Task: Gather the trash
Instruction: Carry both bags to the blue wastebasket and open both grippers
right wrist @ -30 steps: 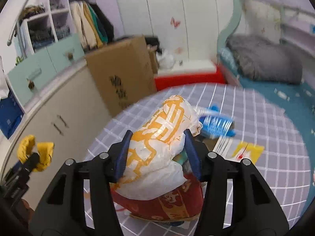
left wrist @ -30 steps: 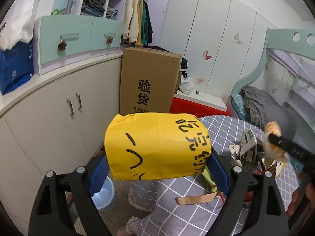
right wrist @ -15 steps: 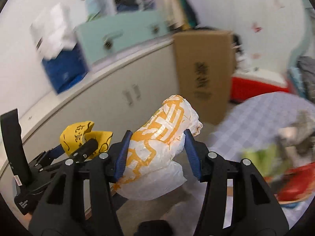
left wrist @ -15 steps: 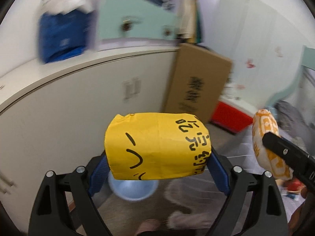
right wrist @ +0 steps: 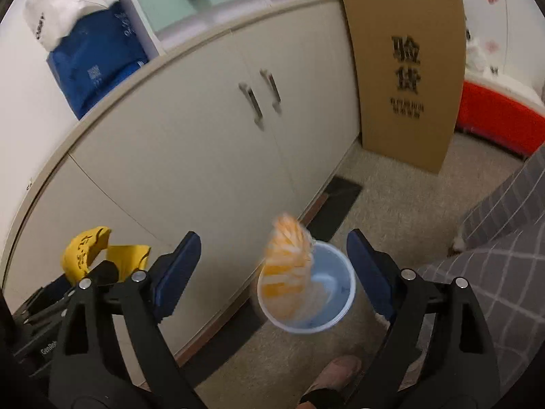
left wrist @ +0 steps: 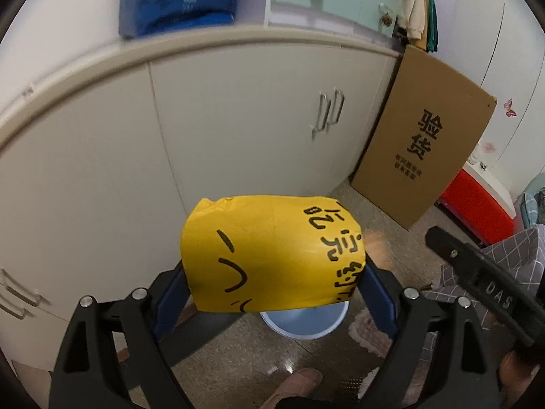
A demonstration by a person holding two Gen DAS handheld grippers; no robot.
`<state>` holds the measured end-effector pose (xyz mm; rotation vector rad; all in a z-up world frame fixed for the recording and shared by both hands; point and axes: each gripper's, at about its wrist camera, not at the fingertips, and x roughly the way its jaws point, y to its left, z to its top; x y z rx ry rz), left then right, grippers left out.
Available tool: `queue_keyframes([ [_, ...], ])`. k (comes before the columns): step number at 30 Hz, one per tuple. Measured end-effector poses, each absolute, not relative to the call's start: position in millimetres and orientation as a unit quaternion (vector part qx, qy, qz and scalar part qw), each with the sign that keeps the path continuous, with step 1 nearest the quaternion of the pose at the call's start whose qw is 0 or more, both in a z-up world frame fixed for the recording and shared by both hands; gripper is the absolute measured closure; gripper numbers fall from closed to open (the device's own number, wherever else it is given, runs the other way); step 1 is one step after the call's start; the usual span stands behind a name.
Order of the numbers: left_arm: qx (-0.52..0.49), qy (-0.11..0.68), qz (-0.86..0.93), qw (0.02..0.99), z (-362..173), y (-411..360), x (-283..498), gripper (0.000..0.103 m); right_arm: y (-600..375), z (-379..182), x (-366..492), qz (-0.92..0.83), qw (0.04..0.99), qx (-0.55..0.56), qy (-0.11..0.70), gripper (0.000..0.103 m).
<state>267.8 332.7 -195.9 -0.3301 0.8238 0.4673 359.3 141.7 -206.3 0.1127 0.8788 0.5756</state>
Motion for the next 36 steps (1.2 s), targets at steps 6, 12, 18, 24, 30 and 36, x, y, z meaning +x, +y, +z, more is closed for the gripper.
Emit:
queue_keyframes([
  [6,-0.159,0.424,0.202,0.868,-222,325,285,0.016,134,-212,352,0.246,0.876,0.039,0.414,0.013],
  [12,-0.153,0.439,0.181,0.867,-236,314,303,0.016,118,-207,353,0.212,0.896,0.029,0.389,0.012],
  [18,-0.128,0.435,0.164,0.876,-225,303,327,0.016,102,-190,345,0.191,0.917,0.024,0.349,0.012],
  [24,-0.108,0.428,0.165,0.882,-213,295,350,0.009,86,-176,344,0.177,0.930,0.050,0.317,0.010],
  [30,-0.104,0.441,0.174,0.874,-218,292,353,0.009,77,-171,341,0.175,0.929,0.057,0.320,0.010],
  [36,-0.136,0.425,0.172,0.878,-203,295,331,0.009,68,-162,332,0.169,0.930,0.057,0.320,0.010],
])
